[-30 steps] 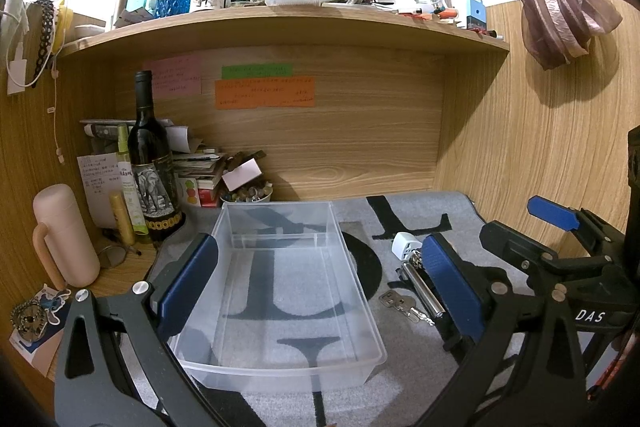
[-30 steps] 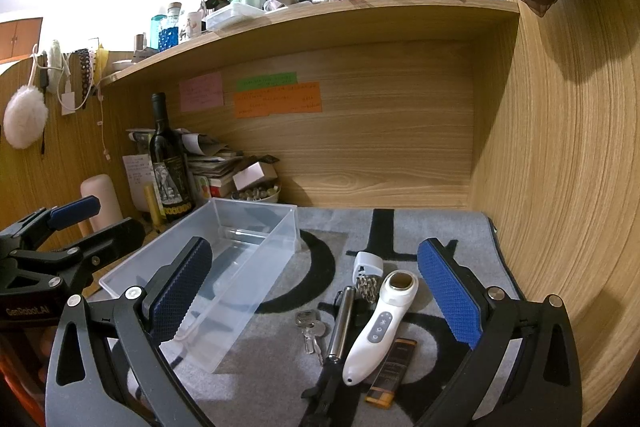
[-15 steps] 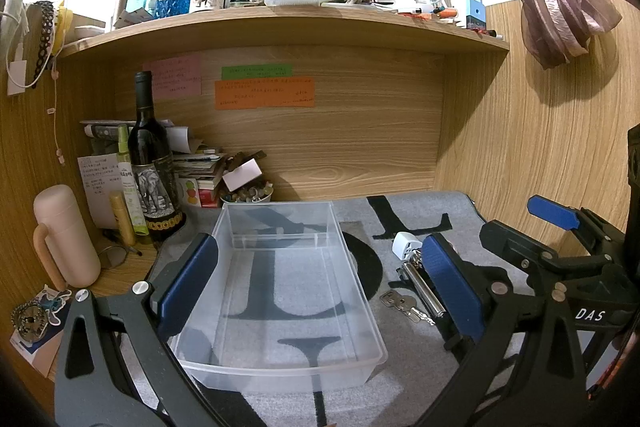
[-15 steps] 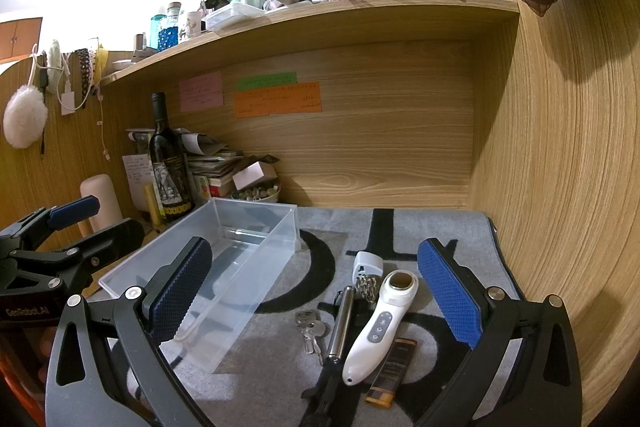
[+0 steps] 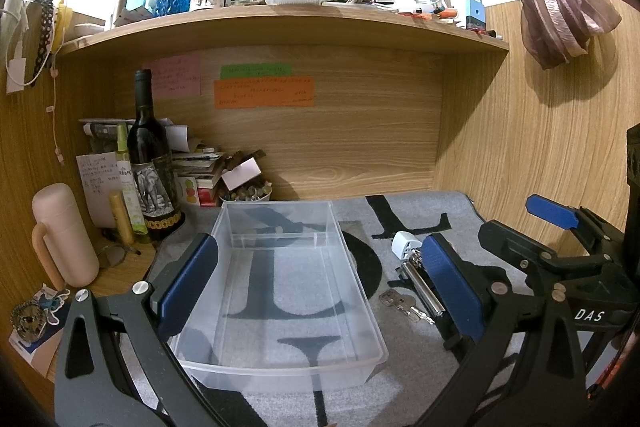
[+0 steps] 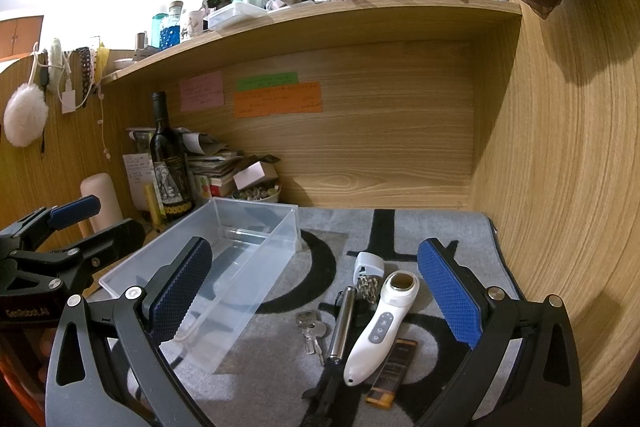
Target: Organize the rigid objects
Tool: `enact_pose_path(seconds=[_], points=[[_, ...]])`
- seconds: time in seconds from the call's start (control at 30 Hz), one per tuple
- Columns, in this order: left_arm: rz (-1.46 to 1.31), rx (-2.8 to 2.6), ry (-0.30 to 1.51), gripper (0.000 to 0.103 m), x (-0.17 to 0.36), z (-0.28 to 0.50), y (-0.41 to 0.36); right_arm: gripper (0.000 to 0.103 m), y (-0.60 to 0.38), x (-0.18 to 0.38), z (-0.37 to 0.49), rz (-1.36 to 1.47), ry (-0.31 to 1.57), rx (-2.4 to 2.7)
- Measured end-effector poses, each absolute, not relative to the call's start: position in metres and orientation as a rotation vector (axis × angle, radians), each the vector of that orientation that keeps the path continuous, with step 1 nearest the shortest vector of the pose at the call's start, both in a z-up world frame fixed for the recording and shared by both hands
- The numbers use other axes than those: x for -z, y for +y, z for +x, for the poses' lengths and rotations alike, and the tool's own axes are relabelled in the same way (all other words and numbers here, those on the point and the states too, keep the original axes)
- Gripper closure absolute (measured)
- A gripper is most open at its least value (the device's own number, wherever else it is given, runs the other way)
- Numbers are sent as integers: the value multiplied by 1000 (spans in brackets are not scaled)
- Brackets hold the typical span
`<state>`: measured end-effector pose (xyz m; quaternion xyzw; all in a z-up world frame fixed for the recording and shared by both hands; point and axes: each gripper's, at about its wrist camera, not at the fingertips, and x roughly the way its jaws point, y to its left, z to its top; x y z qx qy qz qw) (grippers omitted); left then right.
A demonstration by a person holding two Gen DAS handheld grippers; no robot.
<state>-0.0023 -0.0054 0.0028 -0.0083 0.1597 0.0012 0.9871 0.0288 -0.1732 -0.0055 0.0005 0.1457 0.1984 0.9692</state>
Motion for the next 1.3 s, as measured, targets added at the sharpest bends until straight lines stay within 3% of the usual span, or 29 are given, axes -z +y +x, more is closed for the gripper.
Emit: enact_pose_path(seconds=[0.57, 0.7, 0.9, 1.3], points=[[-9, 10, 316, 0, 0, 3, 1, 0, -168, 5, 35, -14, 323, -407], [-15, -10, 340, 16, 0, 10, 13, 0, -168, 4, 41, -19, 329, -392], [-39, -54, 406, 23, 2, 28, 46, 1, -177, 2, 56, 5, 348, -356], [-117, -68, 762, 67, 44, 101, 125, 27, -194, 14, 105, -29, 489, -245]])
